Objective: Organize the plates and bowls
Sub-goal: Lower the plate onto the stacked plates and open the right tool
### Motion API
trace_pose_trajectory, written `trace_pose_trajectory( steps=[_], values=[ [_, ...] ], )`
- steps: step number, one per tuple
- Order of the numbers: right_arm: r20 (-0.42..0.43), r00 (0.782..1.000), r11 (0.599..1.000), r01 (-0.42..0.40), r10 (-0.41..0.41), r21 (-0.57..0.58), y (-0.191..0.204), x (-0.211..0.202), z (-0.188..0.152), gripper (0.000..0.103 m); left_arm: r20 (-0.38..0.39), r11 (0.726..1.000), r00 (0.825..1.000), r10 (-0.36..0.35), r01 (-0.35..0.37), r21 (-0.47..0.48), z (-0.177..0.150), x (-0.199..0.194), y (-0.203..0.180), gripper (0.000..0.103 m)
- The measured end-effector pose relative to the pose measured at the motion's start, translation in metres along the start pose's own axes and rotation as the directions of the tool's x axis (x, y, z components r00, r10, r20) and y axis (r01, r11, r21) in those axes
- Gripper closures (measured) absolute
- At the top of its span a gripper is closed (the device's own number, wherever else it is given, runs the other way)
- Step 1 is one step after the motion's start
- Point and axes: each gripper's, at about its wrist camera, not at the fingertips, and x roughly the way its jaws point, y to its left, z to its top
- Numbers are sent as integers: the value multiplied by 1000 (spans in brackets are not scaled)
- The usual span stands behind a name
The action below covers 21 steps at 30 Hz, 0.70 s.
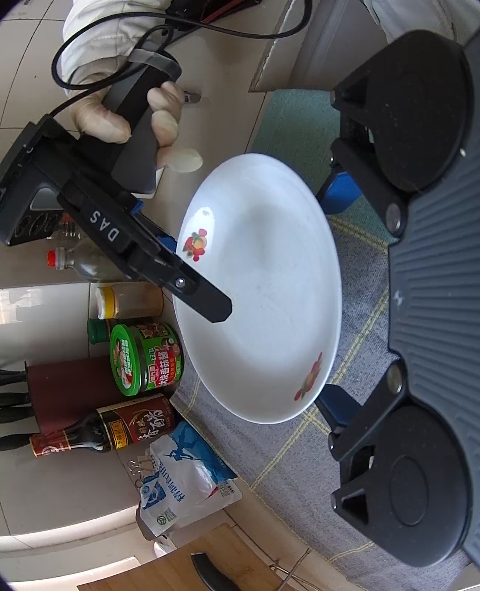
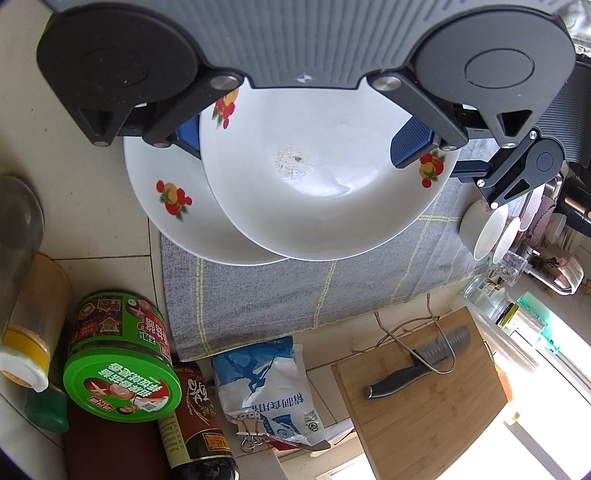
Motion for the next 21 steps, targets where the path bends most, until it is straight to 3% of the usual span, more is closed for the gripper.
trace_pose_trajectory(
  steps=[21],
  values=[
    [50,998,996,19,-23,88,-25,-9,-8,1,-25,998,999,-48,49,36,8,25,1,5]
  ],
)
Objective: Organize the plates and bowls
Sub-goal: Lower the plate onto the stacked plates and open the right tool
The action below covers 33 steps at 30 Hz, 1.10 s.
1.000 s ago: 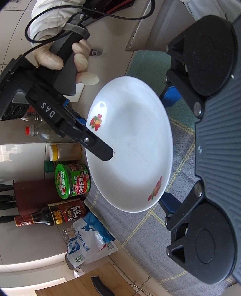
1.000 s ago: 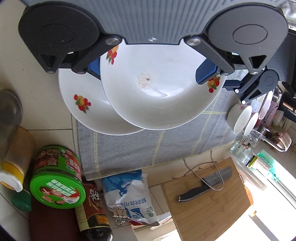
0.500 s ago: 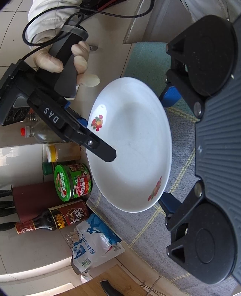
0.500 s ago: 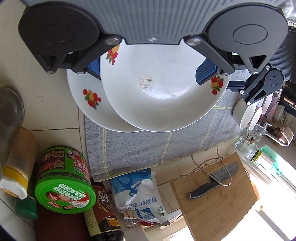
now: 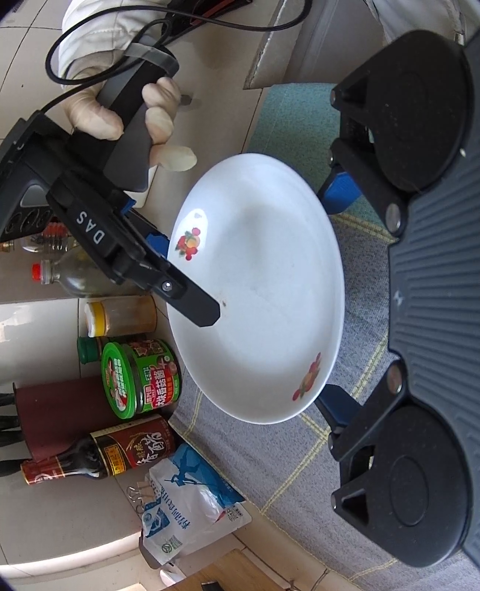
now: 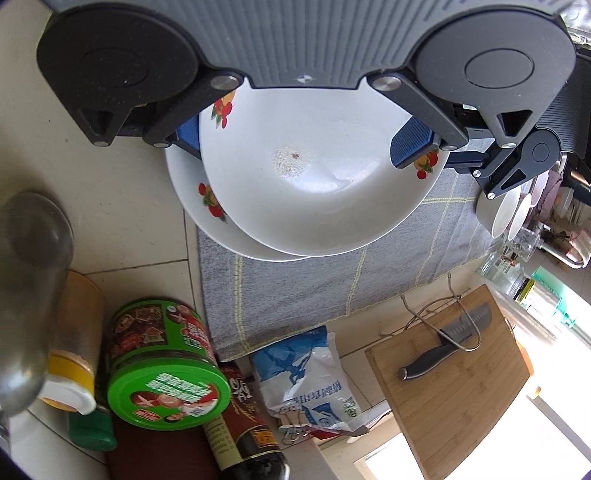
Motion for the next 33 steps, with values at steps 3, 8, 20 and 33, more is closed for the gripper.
trace_pose_trajectory(
  steps=[3,8,20,33],
  values=[
    [7,1000,1000,7,-7,7,1,-3,-2,1,0,1000,1000,-6,6,0,0,0,1,5],
    [23,999,1000,24,-24,18,0,-11,-4,1,3,1000,1000,-4,4,3,0,2,3,5],
    [46,997,998,60,-60,18,2,-22,-8,1,45,999,999,-9,7,45,0,4,-6,4],
    [32,994,994,99,-100,36,8,-28,-11,1,62,999,998,-12,15,-41,-8,-6,-3,4]
  ],
)
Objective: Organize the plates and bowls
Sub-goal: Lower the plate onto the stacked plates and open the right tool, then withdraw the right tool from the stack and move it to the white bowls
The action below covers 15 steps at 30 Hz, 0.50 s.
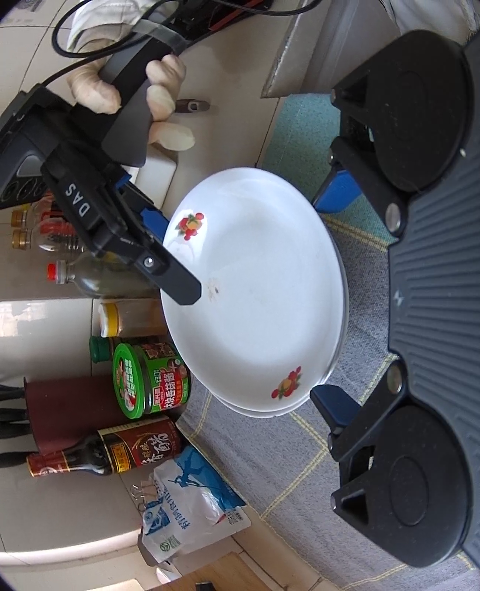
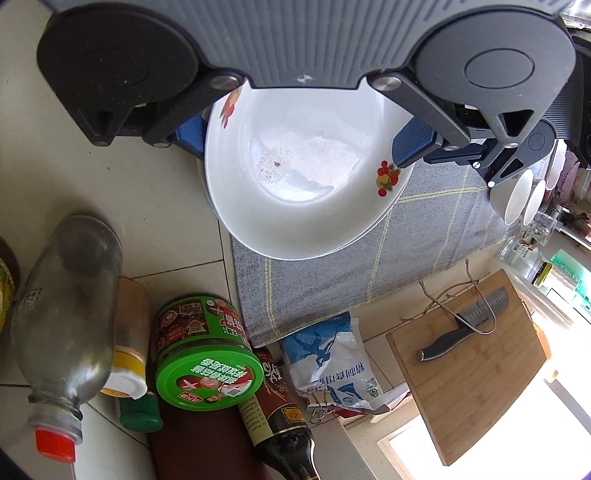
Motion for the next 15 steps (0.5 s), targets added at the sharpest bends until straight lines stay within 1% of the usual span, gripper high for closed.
trace_pose_trajectory(
  steps=[3,5,9,13,15],
  values=[
    [0,1000,1000,3,-3,0,0,-3,-2,1,8,1000,1000,3,-3,-6,-1,-3,1,4],
    [1,1000,1000,15,-15,-1,1,-5,-3,1,20,1000,1000,5,-5,-25,-1,-5,3,4],
    [5,1000,1000,14,-14,10,-1,-7,-6,1,46,998,999,17,-14,-62,0,-11,9,4],
    [1,999,999,46,-46,3,1,-7,-8,0,60,997,998,34,-30,-73,-1,-15,12,4],
    [14,998,998,63,-63,-14,4,-9,-10,0,67,996,997,46,-40,-79,-3,-17,13,4]
  ],
)
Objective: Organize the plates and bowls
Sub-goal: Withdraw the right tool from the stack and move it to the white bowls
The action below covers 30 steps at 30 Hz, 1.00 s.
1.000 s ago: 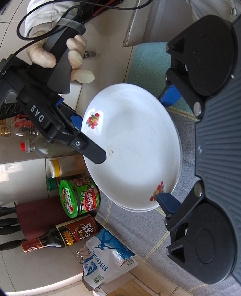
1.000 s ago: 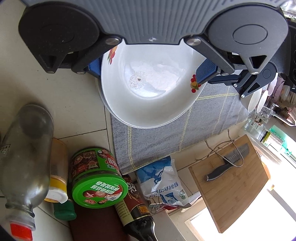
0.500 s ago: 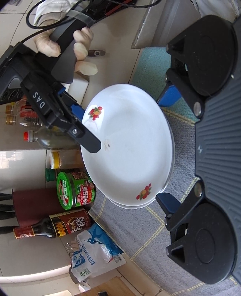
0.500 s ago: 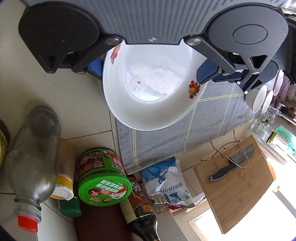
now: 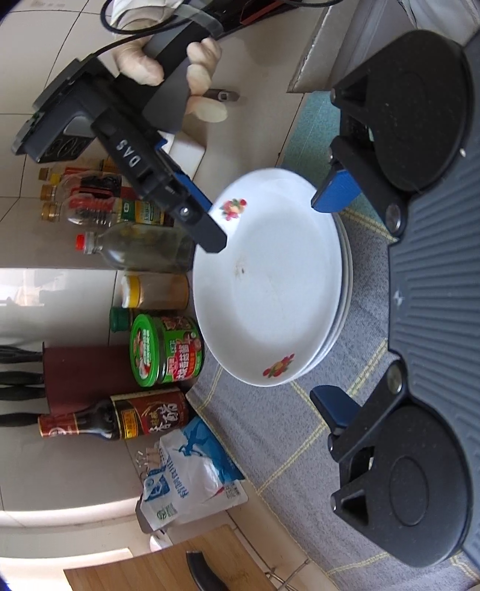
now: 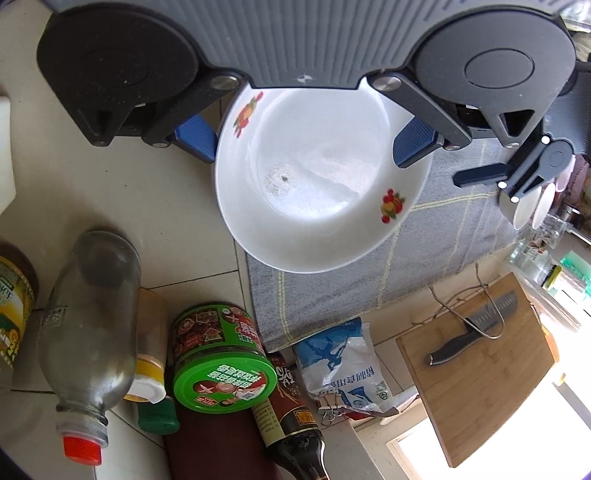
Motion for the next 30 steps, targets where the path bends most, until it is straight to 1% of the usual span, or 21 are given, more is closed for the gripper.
trace_pose_trajectory(
  steps=[2,5,8,11,13,15,18,20,21,23,25,27,30],
  values=[
    [20,1000,1000,21,-21,-21,6,-4,0,0,14,1000,1000,24,-24,-6,-1,-4,1,3],
    [63,993,989,110,-104,-100,23,-10,-1,0,40,998,997,60,-59,-22,-4,-11,4,3],
    [116,979,968,185,-166,-172,42,-11,-4,0,76,995,992,99,-97,-36,-7,-20,6,2],
    [183,959,939,258,-218,-229,64,-8,-7,0,98,991,987,124,-118,-66,-11,-27,9,2],
    [222,949,926,280,-226,-252,78,-3,-9,0,97,988,986,136,-128,-86,-14,-29,12,1],
    [249,944,918,285,-217,-278,91,3,-8,0,95,985,984,151,-142,-99,-18,-33,14,1],
    [261,949,910,259,-177,-324,109,13,-4,0,93,972,975,200,-186,-141,-26,-41,17,1],
    [263,951,891,255,-161,-376,121,23,0,0,74,958,967,243,-227,-176,-32,-46,20,1],
    [268,950,875,261,-158,-408,128,27,2,0,67,950,962,263,-247,-190,-34,-48,21,1],
    [284,946,847,276,-156,-454,141,35,4,0,50,929,949,311,-292,-225,-41,-54,22,1],
    [283,951,828,257,-125,-499,154,42,4,0,33,905,934,356,-336,-260,-47,-62,22,1],
    [269,960,814,215,-76,-540,167,50,6,0,13,877,917,400,-378,-296,-53,-71,21,1],
    [224,975,800,121,17,-588,186,61,6,0,-32,827,886,464,-445,-343,-63,-86,20,1]
  ],
)
